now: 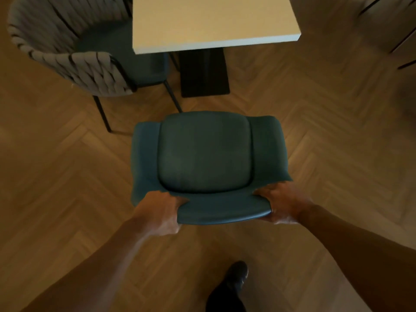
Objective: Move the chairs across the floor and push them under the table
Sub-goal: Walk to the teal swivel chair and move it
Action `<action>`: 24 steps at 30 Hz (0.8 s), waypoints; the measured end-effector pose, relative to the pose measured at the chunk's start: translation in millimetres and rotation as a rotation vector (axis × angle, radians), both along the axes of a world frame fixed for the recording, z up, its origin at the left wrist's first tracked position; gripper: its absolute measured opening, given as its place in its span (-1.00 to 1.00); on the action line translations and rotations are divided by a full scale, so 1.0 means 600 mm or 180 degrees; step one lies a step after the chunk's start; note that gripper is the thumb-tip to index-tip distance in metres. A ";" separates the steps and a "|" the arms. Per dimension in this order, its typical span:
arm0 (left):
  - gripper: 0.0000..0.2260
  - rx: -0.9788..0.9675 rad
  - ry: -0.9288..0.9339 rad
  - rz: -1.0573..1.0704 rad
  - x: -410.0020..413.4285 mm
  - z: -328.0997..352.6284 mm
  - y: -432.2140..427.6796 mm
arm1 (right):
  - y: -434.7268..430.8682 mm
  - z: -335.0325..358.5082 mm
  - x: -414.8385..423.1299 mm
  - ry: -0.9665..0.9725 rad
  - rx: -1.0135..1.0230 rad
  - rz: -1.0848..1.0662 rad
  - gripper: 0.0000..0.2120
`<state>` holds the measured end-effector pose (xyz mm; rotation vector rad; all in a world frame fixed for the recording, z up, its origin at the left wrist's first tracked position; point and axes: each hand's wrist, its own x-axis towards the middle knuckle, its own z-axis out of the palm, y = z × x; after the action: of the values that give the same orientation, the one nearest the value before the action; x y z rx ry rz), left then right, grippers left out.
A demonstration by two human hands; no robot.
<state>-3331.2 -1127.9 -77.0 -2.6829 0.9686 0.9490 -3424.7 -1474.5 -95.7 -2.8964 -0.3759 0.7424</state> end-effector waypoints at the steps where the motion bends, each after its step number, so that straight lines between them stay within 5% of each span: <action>1: -0.60 -0.0025 0.0011 0.0024 0.007 -0.004 -0.019 | -0.022 0.001 0.018 0.0043 -0.0003 0.0016 -0.21; 15: -0.53 -0.0179 0.0154 0.0199 0.115 -0.018 -0.209 | -0.224 0.019 0.171 0.0187 -0.0055 0.0117 -0.24; 24: -0.32 -0.0062 0.0206 0.0158 0.146 -0.007 -0.191 | -0.206 -0.016 0.149 0.0085 0.0085 0.0061 -0.28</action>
<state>-3243.4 -1242.7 -81.4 -2.7200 0.9322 1.0476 -3335.5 -1598.3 -105.6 -2.8588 -0.4081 0.7720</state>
